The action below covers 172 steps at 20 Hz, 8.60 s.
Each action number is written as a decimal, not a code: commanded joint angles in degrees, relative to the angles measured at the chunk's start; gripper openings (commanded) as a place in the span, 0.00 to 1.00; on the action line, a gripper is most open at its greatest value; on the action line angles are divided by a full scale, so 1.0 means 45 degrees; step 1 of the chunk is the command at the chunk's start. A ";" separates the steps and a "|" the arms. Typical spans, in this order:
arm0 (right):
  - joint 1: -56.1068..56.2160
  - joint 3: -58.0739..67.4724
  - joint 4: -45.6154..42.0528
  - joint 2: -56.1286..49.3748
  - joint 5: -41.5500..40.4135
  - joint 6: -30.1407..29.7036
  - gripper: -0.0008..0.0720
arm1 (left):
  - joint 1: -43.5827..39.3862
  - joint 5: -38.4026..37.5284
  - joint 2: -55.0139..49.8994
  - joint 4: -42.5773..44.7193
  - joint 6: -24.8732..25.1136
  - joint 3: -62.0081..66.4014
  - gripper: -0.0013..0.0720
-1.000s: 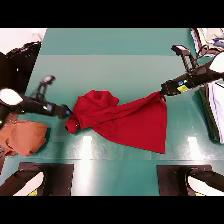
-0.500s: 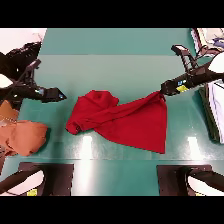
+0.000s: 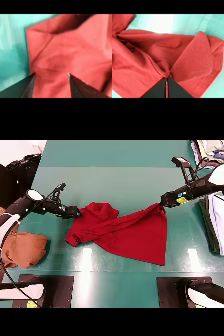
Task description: Fold the shirts.
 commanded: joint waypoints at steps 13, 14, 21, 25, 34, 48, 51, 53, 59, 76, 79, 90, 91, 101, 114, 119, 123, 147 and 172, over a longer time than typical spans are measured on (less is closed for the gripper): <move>-0.0005 0.0019 -0.0019 0.0010 0.0000 0.0015 0.03 | -0.0136 -0.0359 0.1209 -0.0024 -0.0155 0.1948 0.05; -0.0005 0.0019 -0.0015 0.0024 -0.0010 0.0015 0.03 | -0.0136 -0.0228 0.1710 0.0243 -0.0160 0.2409 0.05; -0.0019 0.0039 -0.0146 0.0869 -0.0937 0.0010 0.03 | -0.0107 -0.0534 0.4172 0.1734 -0.0719 0.5124 0.05; -0.0976 0.2127 -0.0136 0.2438 -0.1831 0.0010 0.03 | -0.0107 -0.0019 0.5722 0.2016 -0.0777 0.8461 0.05; -0.3351 0.7329 -0.0121 0.4949 -0.2545 -0.0277 0.03 | -0.0112 0.1069 0.7572 0.1870 -0.1350 1.4139 0.05; -0.3245 0.8262 -0.0049 0.0345 0.1005 -0.0019 0.03 | -0.0112 -0.0607 0.5688 0.2919 -0.2089 1.0894 0.05; -0.2633 0.8257 -0.0146 -0.2361 0.1530 -0.0029 0.03 | -0.0112 -0.1511 0.3395 0.3638 -0.2186 0.9481 0.05; -0.2365 0.8257 -0.0146 -0.4187 0.1171 -0.0029 0.03 | -0.0112 -0.1506 0.1661 0.3648 -0.2171 0.8607 0.05; -0.2283 0.8262 -0.0107 -0.7781 -0.1909 -0.0024 0.03 | -0.0112 0.1083 -0.2492 0.3886 -0.2137 0.8296 0.05; -0.3604 0.6382 0.0772 -0.5357 0.2948 -0.1676 0.53 | 0.2205 -0.4352 -0.0709 0.3512 -0.3109 0.6261 0.75; -0.3847 0.3021 0.1593 -0.3152 0.1860 -0.1768 0.53 | 0.2166 -0.3313 0.1438 0.3347 -0.3031 0.2380 0.75; -0.4080 -0.3575 0.2006 0.1991 0.0330 -0.1836 0.53 | 0.2161 -0.1253 0.3424 0.1059 -0.1671 -0.4590 0.75; -0.4080 -0.3755 0.2001 0.2293 0.0311 -0.1836 0.52 | 0.2161 -0.1078 0.3424 0.0403 -0.1307 -0.4707 0.75; -0.7732 -0.7227 0.1855 0.4532 0.0466 -0.1078 0.53 | 0.1302 -0.1399 0.3429 -0.0393 -0.0971 -0.4435 0.05; -1.3022 -1.0627 0.3512 0.2142 -0.0661 -0.1962 0.59 | 0.1302 -0.1865 0.3439 -0.0408 -0.0884 -0.3157 0.05; -1.2478 -1.0627 0.4250 0.1413 -0.1224 -0.2239 0.59 | 0.1302 -0.1797 0.3439 -0.0408 -0.0889 -0.3157 0.05; -1.0676 -1.0627 0.4211 0.0801 -0.1389 -0.2244 0.37 | 0.1302 -0.1962 0.3439 -0.0403 -0.0884 -0.3157 0.05; -0.9714 0.7028 0.2754 0.5984 -0.1501 -0.1428 0.03 | 0.1341 -0.0753 0.7737 0.0253 -0.2793 1.5873 0.05; -0.6164 0.4891 0.2006 -0.6110 -0.2186 -0.0413 0.03 | 0.0534 0.4036 -0.1685 0.0131 -0.1326 0.6771 0.05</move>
